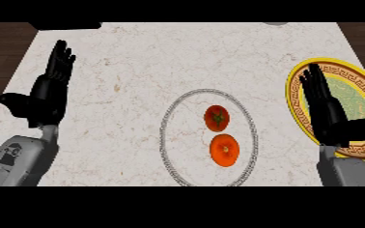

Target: Pick the squash from the placemat and place it in the plate

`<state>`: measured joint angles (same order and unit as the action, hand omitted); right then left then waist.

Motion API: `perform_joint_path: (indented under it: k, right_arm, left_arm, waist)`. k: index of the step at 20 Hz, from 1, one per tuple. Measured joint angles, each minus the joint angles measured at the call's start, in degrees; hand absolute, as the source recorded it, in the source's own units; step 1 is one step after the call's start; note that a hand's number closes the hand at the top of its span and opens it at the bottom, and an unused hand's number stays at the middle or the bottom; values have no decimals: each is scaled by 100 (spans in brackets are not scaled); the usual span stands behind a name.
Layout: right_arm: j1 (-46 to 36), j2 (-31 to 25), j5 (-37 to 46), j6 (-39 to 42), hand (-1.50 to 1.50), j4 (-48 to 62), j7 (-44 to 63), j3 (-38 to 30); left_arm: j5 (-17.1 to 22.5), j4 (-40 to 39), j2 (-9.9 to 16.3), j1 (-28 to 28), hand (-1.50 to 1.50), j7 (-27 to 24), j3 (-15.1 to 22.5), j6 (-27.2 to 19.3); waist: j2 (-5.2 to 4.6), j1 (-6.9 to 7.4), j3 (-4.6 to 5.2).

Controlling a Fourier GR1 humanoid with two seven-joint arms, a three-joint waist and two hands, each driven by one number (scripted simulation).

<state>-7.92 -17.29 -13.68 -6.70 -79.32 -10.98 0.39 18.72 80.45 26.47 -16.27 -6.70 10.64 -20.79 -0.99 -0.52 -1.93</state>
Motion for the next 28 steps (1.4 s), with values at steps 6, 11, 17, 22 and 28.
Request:
perform_joint_path:
  k: [6,11,17,22,28]
  right_arm:
    - [-312,298,-333,1118,150,-496,414,975]
    - [-788,-961,1792,834,150,-928,-122,1449]
    - [286,67,1200,752,-150,-424,-1388,1729]
    - [309,-113,1424,1484,-150,169,-2463,2062]
    - [-38,-730,2601,1198,-150,-42,-2168,2288]
  left_arm:
    - [-139,-315,-123,342,0,506,348,-56]
    - [-94,-539,-272,650,0,828,570,-31]
    - [-128,-416,-413,881,0,1072,714,-159]
    - [-243,-248,-447,986,0,1228,807,-204]
    - [-331,-20,-451,1127,0,1382,820,-300]
  waist:
    - [75,162,148]
    - [185,109,249]
    - [90,97,176]
    - [90,116,181]
    - [114,81,193]
